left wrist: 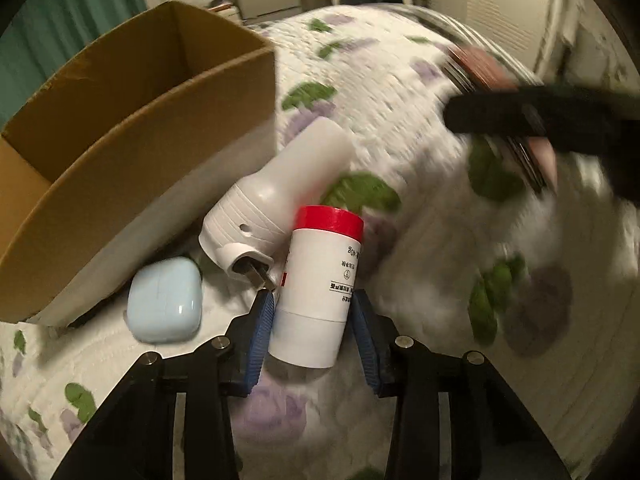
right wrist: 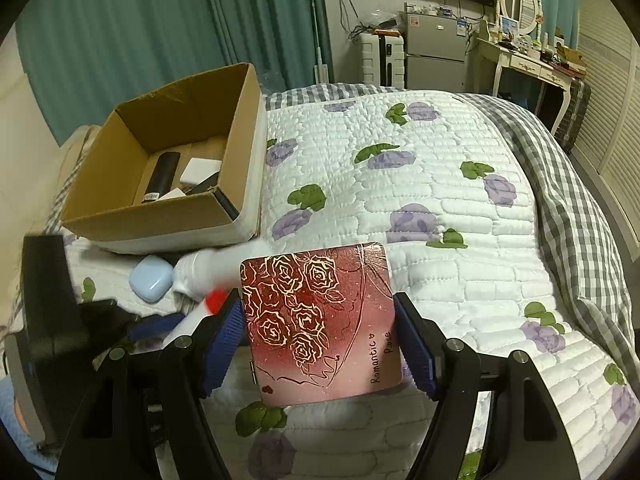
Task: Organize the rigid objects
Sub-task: 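Grasp the red-capped white bottle with the left tool while the right tool holds the card case, then drop the red-capped bottle and pink card case into the box with both tools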
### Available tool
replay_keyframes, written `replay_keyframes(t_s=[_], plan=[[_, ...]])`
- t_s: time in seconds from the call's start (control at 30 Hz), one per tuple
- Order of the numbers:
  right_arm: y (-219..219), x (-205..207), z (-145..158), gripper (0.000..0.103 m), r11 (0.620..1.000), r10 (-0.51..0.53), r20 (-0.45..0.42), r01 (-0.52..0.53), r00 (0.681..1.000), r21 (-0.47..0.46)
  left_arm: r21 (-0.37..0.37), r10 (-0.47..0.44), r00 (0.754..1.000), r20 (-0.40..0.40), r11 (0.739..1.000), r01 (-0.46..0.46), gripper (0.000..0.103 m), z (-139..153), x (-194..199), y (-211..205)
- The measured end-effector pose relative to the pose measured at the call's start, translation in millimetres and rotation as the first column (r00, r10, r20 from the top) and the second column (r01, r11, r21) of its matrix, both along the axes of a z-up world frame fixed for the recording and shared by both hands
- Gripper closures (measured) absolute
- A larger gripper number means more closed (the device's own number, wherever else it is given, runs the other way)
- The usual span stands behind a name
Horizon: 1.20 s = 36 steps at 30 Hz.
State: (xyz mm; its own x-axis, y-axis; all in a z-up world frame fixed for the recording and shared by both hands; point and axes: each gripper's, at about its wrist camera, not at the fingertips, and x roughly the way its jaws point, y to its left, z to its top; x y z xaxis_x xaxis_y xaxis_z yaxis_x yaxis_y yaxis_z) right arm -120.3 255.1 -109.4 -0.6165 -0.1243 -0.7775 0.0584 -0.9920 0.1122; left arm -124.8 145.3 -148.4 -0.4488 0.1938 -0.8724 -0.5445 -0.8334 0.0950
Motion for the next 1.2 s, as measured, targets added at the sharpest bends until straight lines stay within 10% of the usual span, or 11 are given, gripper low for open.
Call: replay_keyframes(t_s=[0.4,0.77,1.2], plan=[[-4,14,29,0.031,1.000,0.014,-0.053,-0.014,0.998,0.003,0.138,0.115,0.992,-0.052,0.985,-0.107,0.065,48,35,-26],[-51,-4,110,0.031,0.988,0.154,-0.214,-0.148,0.965,0.047,0.267,0.368,0.898,-0.240,0.915,-0.304,0.065,162,7,-100],[-78,-94,95,0.031,0.975,0.222,-0.235,-0.216,0.946,0.054,0.198,0.433,0.884,-0.177,0.895,-0.399,0.065,106,-99,-106]])
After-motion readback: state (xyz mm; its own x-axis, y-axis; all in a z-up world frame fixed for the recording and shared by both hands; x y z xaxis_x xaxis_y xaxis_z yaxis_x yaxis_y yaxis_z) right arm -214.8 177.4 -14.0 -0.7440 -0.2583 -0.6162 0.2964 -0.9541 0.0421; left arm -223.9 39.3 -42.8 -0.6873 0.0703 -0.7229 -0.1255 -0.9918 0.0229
